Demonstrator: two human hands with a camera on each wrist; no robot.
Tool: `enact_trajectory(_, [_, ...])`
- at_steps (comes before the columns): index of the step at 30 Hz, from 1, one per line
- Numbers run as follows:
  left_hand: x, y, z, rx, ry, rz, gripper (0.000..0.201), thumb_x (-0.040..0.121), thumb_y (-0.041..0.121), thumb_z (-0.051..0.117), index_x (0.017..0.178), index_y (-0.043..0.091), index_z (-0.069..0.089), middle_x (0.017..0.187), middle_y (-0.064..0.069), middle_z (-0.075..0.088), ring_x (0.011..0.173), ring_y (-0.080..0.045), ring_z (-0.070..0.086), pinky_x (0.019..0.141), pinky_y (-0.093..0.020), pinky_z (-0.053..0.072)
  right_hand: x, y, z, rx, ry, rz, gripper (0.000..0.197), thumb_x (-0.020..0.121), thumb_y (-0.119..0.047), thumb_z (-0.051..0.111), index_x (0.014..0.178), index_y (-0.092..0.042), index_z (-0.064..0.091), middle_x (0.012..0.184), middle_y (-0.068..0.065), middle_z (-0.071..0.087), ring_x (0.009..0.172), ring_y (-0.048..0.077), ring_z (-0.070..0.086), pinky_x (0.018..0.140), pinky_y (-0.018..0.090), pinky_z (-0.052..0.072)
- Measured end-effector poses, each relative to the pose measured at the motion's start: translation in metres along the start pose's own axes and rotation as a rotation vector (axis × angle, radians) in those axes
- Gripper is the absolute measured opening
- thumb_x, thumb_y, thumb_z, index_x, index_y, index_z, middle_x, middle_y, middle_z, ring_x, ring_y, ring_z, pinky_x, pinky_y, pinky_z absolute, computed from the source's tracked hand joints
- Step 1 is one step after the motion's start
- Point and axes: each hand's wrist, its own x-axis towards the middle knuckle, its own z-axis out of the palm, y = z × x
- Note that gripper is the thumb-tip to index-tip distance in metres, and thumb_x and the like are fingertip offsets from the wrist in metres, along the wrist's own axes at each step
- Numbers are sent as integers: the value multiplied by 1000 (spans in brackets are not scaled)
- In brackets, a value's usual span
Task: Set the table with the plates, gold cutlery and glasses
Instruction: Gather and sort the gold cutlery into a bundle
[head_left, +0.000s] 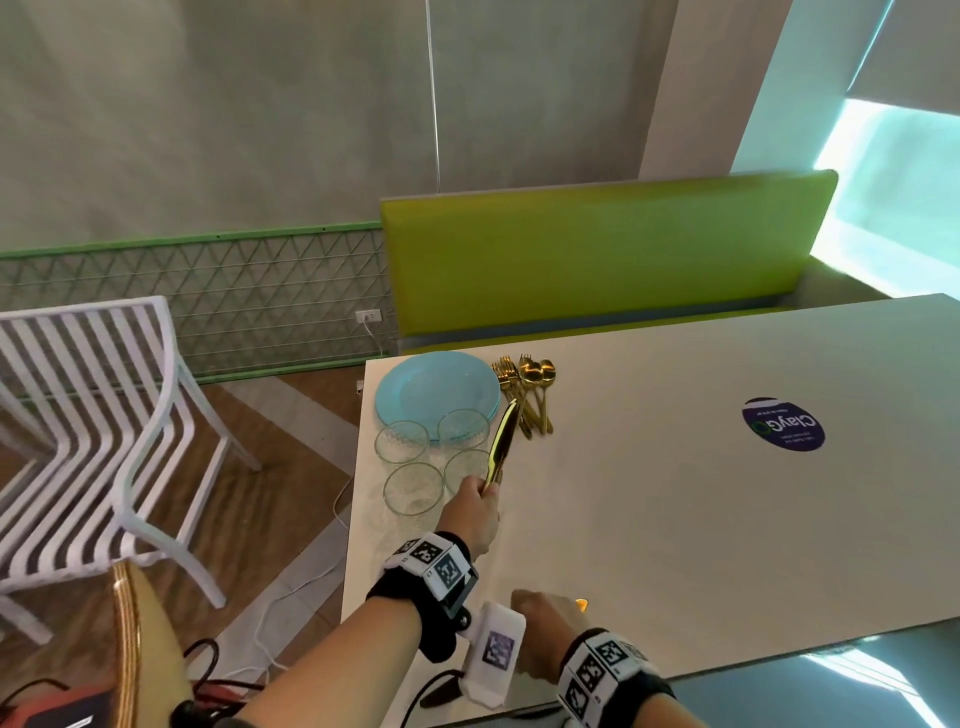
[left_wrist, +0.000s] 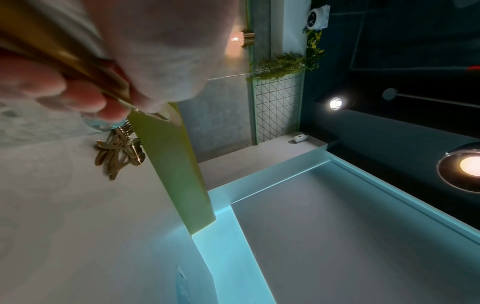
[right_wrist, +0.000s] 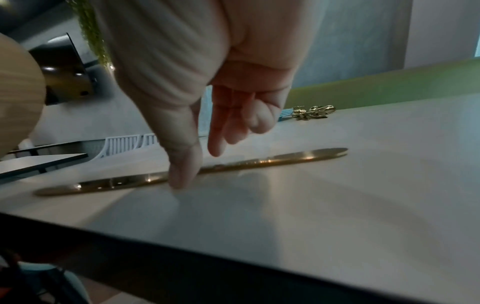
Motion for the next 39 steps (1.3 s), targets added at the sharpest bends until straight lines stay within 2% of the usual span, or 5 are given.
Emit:
enact_trajectory(6, [-2,-3,-8,-20,26,7,28,99,29,33,115,11,47,74,0,48,58,-16,43,48,-24,36,1,22,1,-64,-8,65,18,88,-16,54,98,-9,68,117,11,63,111,31,59,89,32,46])
enact_trajectory(13, [-4,9,-3,-25,-5,25,25,100,28,33,110,11,48,71,2,48,55,-13,43,47,-23,37,2,33,-5,-103,-92,57,28,91,-17,52,113,-5,64,121,14,59,111,33,58,90,36,48])
enact_trajectory(23, [25,56,8,-133,20,88,19,100,26,34,99,12,47,71,2,47,53,-13,43,47,-23,37,0,135,-44,349,6,169,43,81,-21,65,55,-54,59,60,-17,56,65,-7,49,58,3,31])
enact_trajectory(30, [73,102,41,-255,59,45,17,100,22,36,104,9,46,74,0,47,57,-11,44,51,-23,42,29,216,-106,1138,600,469,20,81,2,68,66,-8,59,52,5,56,36,12,50,40,21,44])
enact_trajectory(39, [156,128,103,-216,-95,-103,12,97,12,39,92,15,50,78,-1,52,61,-12,48,56,-23,44,121,247,-154,1641,373,511,10,83,9,62,79,0,62,49,7,56,30,9,45,35,18,43])
